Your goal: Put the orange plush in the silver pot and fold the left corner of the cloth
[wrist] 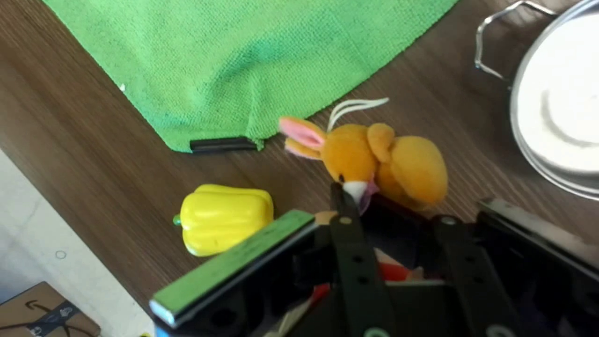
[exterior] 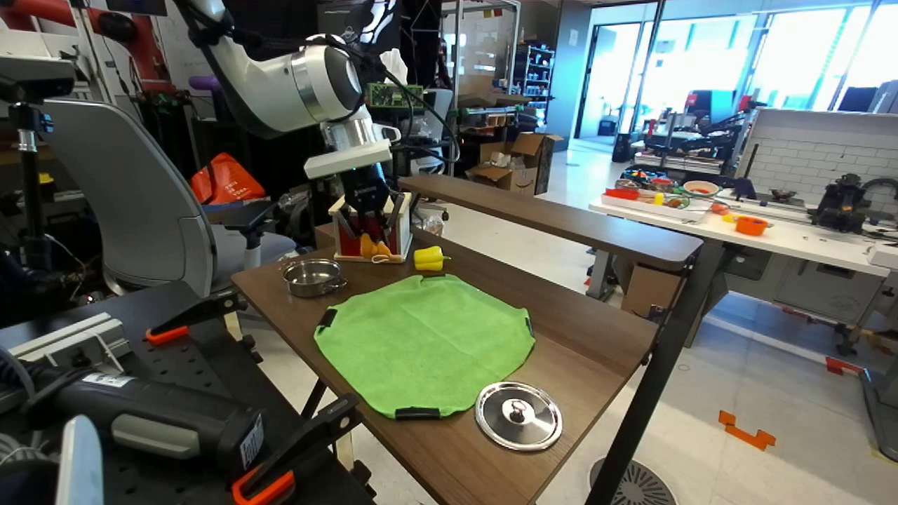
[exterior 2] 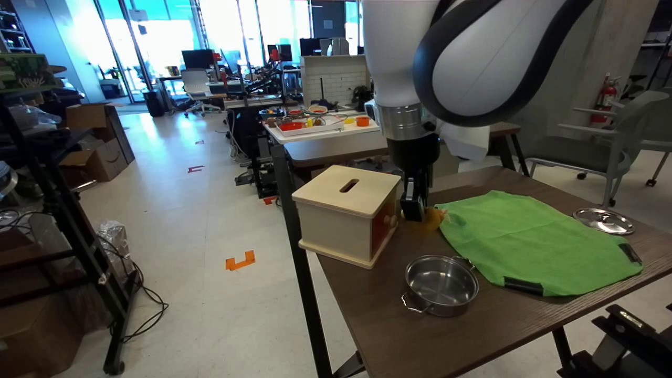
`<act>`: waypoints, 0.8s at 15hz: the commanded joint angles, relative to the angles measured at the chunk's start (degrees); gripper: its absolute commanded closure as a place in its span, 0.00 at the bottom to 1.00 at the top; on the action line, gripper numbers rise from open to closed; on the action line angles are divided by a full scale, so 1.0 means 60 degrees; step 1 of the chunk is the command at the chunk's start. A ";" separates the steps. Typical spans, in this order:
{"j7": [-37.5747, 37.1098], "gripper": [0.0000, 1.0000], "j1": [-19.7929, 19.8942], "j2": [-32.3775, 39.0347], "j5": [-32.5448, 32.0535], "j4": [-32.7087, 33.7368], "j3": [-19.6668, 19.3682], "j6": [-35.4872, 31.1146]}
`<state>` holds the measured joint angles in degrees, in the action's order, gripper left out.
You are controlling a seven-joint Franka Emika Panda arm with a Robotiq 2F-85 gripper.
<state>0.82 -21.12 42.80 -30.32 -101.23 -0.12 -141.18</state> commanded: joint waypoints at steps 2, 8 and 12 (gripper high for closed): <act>0.0107 0.98 -0.0319 -0.1276 -0.0601 -0.1426 0.0167 -0.0265; 0.0544 0.98 -0.0124 -0.1429 -0.1165 -0.2416 0.0722 -0.1606; 0.0468 0.98 -0.0188 -0.1536 -0.1464 -0.3107 0.0620 -0.2754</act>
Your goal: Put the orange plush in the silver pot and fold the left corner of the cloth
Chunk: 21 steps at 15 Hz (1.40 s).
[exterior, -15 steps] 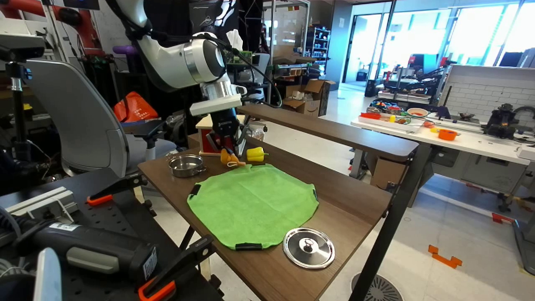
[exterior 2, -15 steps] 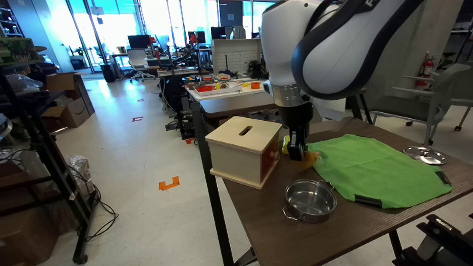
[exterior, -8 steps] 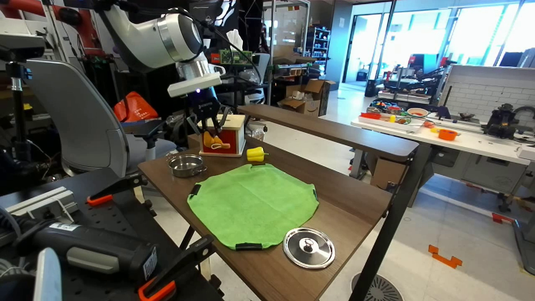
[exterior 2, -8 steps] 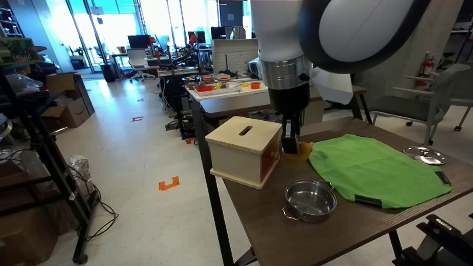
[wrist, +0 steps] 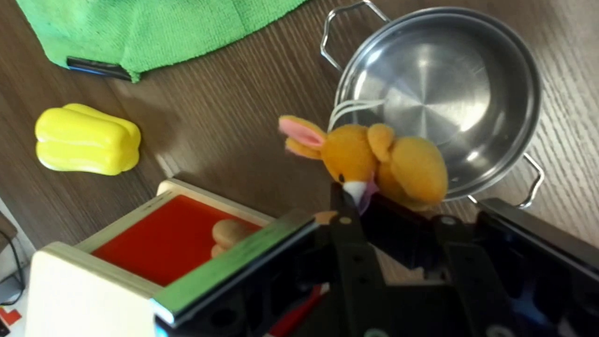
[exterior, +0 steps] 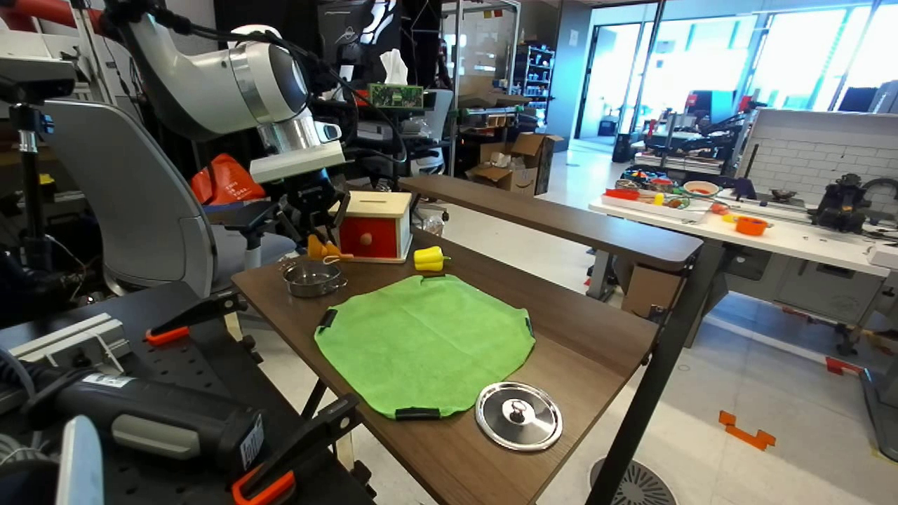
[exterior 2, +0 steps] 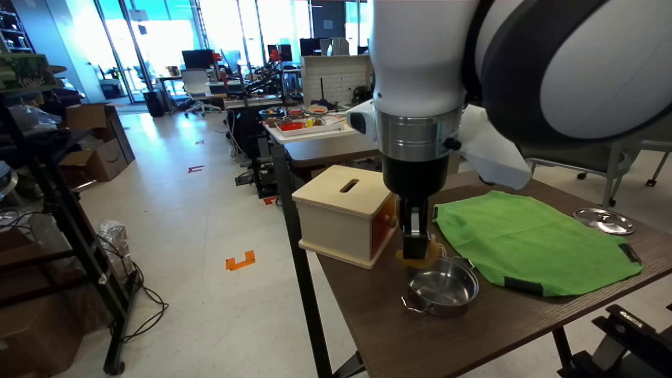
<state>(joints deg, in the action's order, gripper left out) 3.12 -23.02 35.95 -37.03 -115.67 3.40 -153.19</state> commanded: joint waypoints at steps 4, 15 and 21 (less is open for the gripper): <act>0.0057 0.98 0.0145 -0.0459 -0.0362 -0.1201 -0.0078 -0.1526; 0.0204 0.59 0.0412 -0.0235 0.0046 -0.1089 -0.0212 -0.1048; 0.0044 0.16 0.0344 -0.0440 -0.0001 -0.1201 -0.0236 -0.1024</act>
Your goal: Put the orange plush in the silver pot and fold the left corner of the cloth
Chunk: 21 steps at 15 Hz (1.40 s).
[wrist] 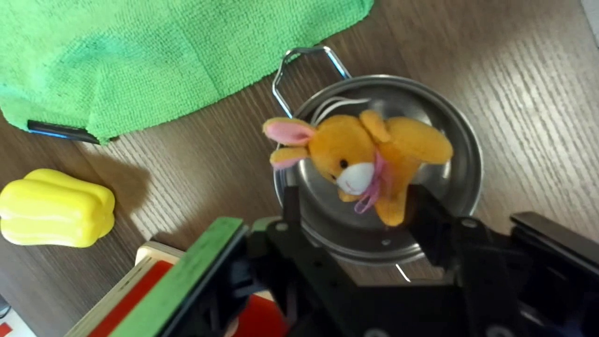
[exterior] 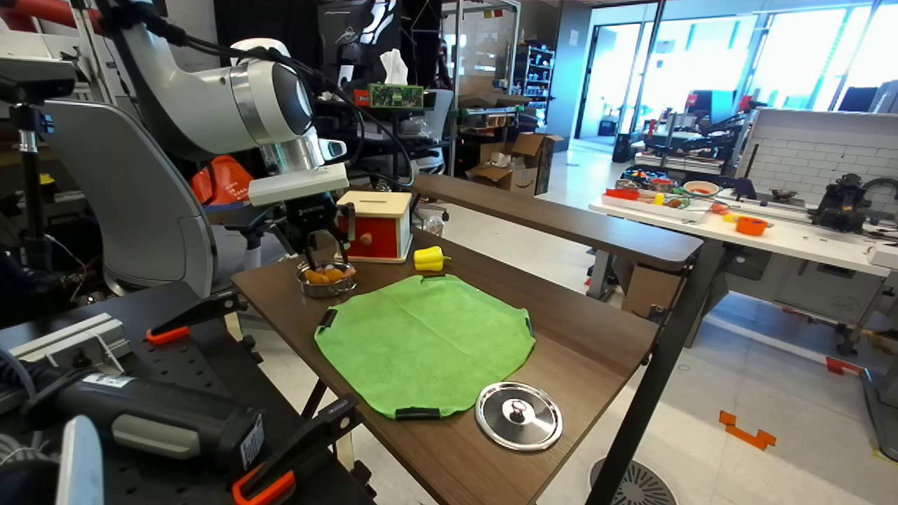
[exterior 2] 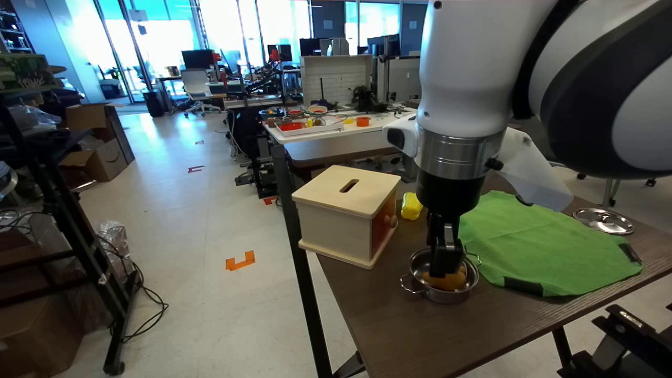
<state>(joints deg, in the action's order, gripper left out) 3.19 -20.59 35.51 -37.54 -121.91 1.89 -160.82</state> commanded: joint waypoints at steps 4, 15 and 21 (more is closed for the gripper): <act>-0.0063 0.00 -0.0116 -0.0905 0.0092 -0.0394 0.0070 0.0304; -0.0039 0.00 0.0742 -0.2175 0.0370 -0.2158 0.0032 0.0526; 0.0129 0.00 0.1191 -0.1658 -0.0161 -0.2300 -0.0546 0.0201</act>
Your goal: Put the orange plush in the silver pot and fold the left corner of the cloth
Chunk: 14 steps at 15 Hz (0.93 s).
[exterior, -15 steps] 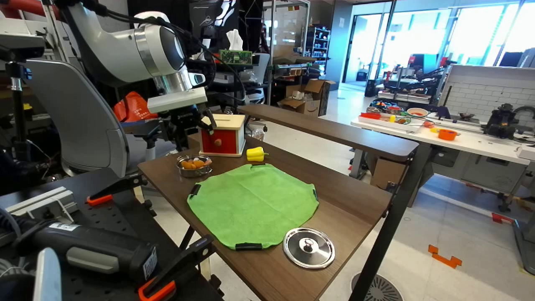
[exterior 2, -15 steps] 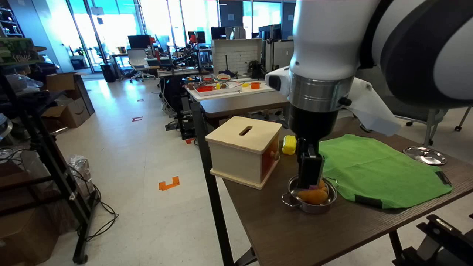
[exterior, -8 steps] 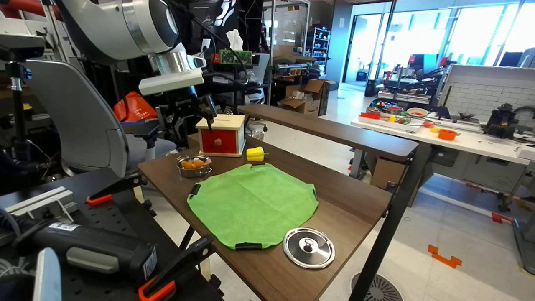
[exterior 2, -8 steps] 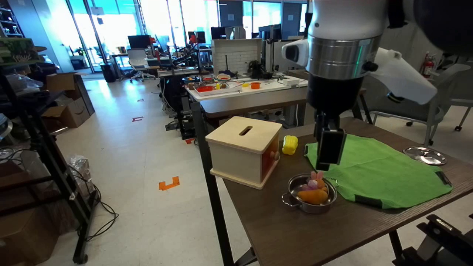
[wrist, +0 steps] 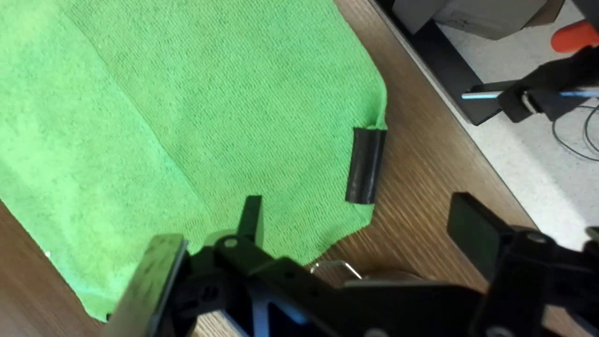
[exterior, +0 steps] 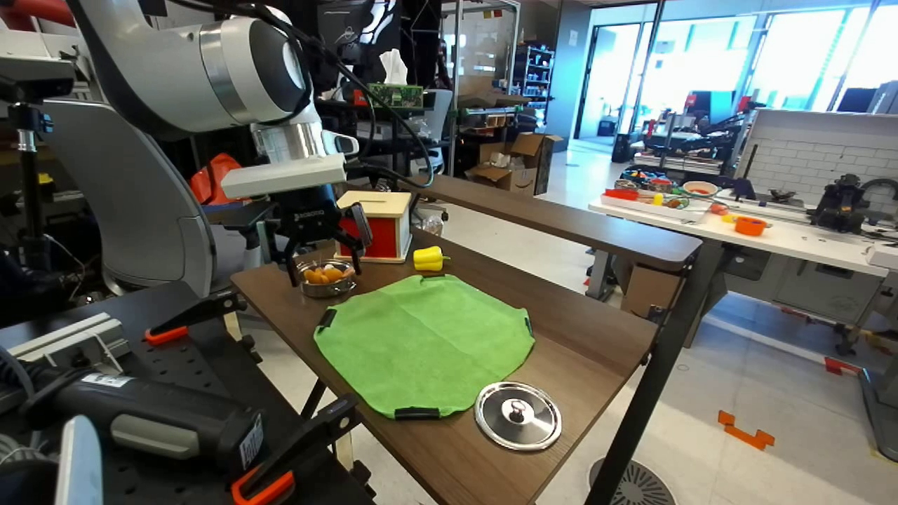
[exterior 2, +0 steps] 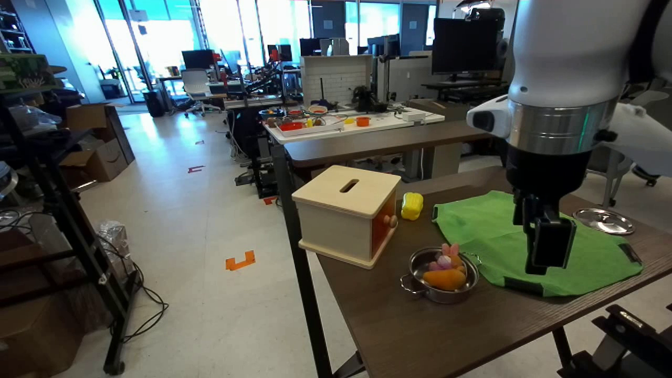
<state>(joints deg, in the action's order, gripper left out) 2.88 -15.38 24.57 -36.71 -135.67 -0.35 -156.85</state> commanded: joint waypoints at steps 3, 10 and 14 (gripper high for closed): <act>0.0698 0.00 0.0709 0.0505 -0.0192 0.0077 -0.0157 -0.0936; 0.0759 0.00 0.0614 0.1410 -0.0389 0.0270 -0.0395 -0.2077; 0.0697 0.00 0.0206 0.1636 -0.0546 0.0474 -0.0458 -0.2012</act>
<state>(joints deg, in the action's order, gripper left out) 7.98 -11.78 33.01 -38.05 -134.25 -1.77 -167.87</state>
